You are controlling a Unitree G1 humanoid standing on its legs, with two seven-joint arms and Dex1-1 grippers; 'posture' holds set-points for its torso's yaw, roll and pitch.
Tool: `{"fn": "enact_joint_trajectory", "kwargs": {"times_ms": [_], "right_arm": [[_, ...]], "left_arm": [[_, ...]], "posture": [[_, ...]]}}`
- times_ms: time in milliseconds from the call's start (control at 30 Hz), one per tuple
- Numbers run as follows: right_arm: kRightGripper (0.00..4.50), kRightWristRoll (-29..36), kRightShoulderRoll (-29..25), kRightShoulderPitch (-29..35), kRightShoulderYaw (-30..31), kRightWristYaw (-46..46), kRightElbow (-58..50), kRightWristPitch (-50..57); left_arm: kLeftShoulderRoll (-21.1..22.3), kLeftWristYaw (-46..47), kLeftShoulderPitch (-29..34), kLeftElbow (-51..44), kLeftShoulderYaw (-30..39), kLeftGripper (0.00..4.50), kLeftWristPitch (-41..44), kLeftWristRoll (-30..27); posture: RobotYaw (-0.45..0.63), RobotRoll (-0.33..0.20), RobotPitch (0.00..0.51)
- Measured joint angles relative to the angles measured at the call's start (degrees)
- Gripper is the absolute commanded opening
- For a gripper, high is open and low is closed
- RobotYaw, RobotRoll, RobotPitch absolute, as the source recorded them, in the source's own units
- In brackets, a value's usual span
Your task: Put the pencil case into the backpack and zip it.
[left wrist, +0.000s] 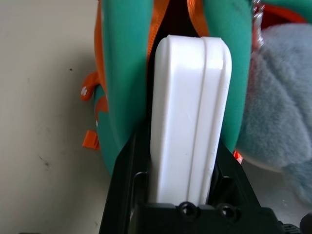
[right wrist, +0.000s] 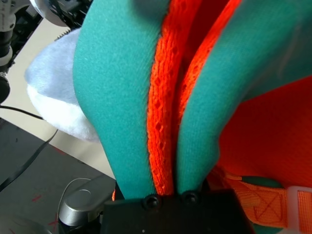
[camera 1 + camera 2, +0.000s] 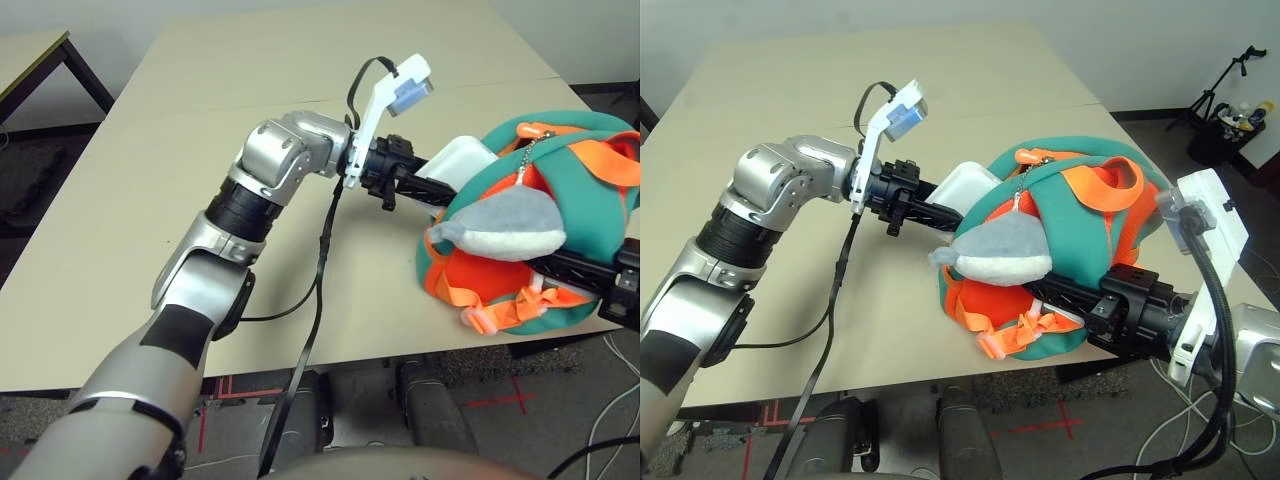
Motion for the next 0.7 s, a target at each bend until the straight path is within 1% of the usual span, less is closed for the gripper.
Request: {"fn": "enact_joint_trajectory", "kwargs": {"times_ms": [100, 167, 267, 333, 400, 467, 500, 600, 700], "right_arm": [[0.13, -0.77, 0.06, -0.93, 0.7, 0.27, 0.07, 0.0], [0.13, -1.06, 0.06, -1.87, 1.85, 0.55, 0.24, -0.06], [0.13, -1.57, 0.08, -2.76, 2.71, 0.93, 0.85, -0.28], [0.13, -1.97, 0.13, -3.1, 3.01, 1.41, 1.22, -0.28], [0.13, -2.38, 0.22, -3.38, 3.67, 1.99, 1.44, -0.28], [0.13, -3.19, 0.32, -3.9, 4.35, 2.53, 1.86, -0.28], [0.13, -3.39, 0.34, -4.21, 4.55, 2.66, 2.12, -0.28], [0.13, -4.21, 0.35, -5.05, 5.17, 3.2, 2.41, -0.28], [0.13, -4.77, 0.44, -5.49, 5.7, 3.75, 2.62, -0.28]], "left_arm": [[0.0, 0.32, 0.58, -1.24, 0.24, 1.41, 0.93, 0.15], [0.41, 0.53, 0.57, -1.43, 0.93, 2.14, 2.13, 0.03], [1.58, 0.4, -0.21, -1.74, 3.64, 3.07, 4.37, -1.76], [3.8, 0.13, -1.69, -2.0, 6.56, 3.76, 5.95, -3.27], [6.46, -0.25, -3.72, -2.85, 9.77, 4.35, 7.51, -5.18], [8.3, -0.3, -5.22, -3.48, 12.45, 4.23, 8.52, -6.32], [8.58, -0.3, -5.41, -3.57, 13.06, 4.09, 8.67, -6.63], [9.5, -0.62, -5.05, -3.52, 12.77, 3.15, 8.62, -6.54], [9.69, -1.18, -4.67, -3.54, 11.72, 2.08, 8.47, -6.42]], "posture": [[-0.17, 0.0, 0.101], [-0.16, 0.0, 0.1], [-0.15, 0.0, 0.098], [-0.14, 0.0, 0.096], [-0.13, 0.0, 0.095], [-0.13, 0.0, 0.092], [-0.13, 0.0, 0.089], [-0.13, 0.0, 0.085], [-0.14, 0.0, 0.082]]}}
